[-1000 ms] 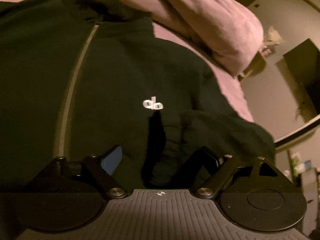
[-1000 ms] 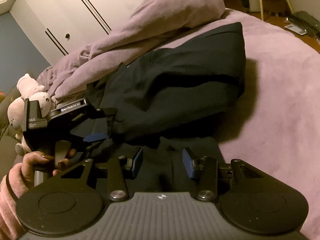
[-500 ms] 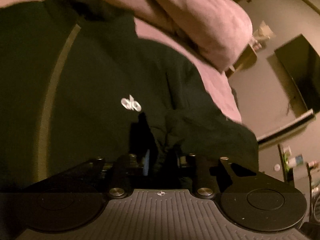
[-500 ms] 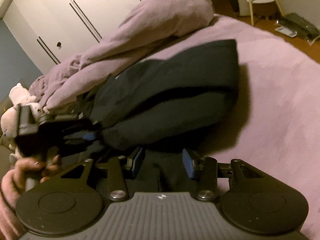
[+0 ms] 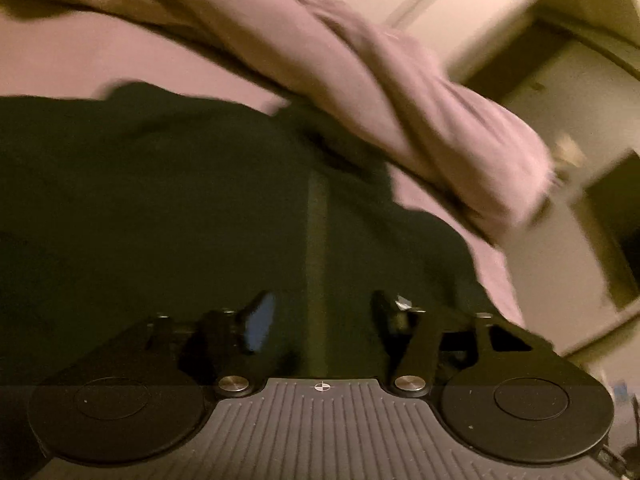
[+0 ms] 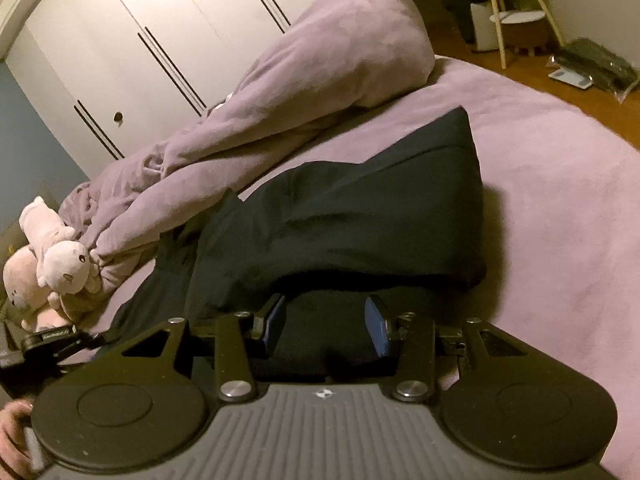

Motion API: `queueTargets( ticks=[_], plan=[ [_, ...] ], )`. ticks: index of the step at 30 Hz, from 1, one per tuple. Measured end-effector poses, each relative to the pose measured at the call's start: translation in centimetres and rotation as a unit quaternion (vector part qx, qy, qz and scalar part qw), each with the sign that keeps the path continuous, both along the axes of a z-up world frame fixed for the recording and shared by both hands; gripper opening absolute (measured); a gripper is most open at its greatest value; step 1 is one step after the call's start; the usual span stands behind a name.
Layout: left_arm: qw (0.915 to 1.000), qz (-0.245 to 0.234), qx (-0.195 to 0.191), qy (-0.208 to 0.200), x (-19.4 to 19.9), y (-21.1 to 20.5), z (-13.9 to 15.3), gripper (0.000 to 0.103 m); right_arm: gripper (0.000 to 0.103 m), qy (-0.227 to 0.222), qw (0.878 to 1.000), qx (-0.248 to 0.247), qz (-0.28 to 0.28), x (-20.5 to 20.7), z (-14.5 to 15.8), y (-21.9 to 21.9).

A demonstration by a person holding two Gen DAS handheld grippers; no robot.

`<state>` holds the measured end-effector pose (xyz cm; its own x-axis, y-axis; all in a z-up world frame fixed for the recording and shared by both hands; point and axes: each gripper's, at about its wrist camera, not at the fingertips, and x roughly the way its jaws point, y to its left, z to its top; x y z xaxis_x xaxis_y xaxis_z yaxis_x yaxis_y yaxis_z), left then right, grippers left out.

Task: Fold large clothes

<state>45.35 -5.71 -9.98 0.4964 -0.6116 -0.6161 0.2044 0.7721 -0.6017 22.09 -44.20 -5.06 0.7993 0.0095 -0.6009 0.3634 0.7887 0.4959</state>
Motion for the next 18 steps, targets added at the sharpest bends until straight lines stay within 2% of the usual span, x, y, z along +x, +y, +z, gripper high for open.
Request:
queueTargets(
  ticks=[4, 7, 9, 11, 15, 18],
  plan=[
    [0.997, -0.058, -0.043, 0.027, 0.5, -5.5, -2.0, 0.066, 0.044, 0.024, 1.0, 0.003, 0.008, -0.4, -1.3, 0.3],
    [0.9948, -0.08, -0.044, 0.045, 1.2, -8.6, -3.3, 0.063, 0.044, 0.035, 0.999, 0.003, 0.007, -0.9, -1.9, -0.3],
    [0.994, -0.086, -0.042, 0.053, 1.2, -9.9, -3.9, 0.055, 0.044, 0.038, 0.999, 0.002, 0.006, -1.2, -2.2, -0.6],
    [0.9922, -0.088, -0.057, 0.068, 1.3, -9.9, -4.2, 0.038, 0.044, 0.037, 0.999, 0.002, 0.004, -1.5, -2.4, -1.0],
    [0.9939, -0.089, -0.043, 0.048, 0.9, -10.1, -3.8, 0.029, 0.044, 0.036, 0.999, 0.009, -0.002, -1.9, -2.9, -1.4],
    [0.9931, -0.094, -0.055, 0.043, 0.6, -10.3, -3.3, 0.024, 0.044, 0.032, 0.999, 0.012, -0.004, -2.1, -3.0, -1.7]
  ],
)
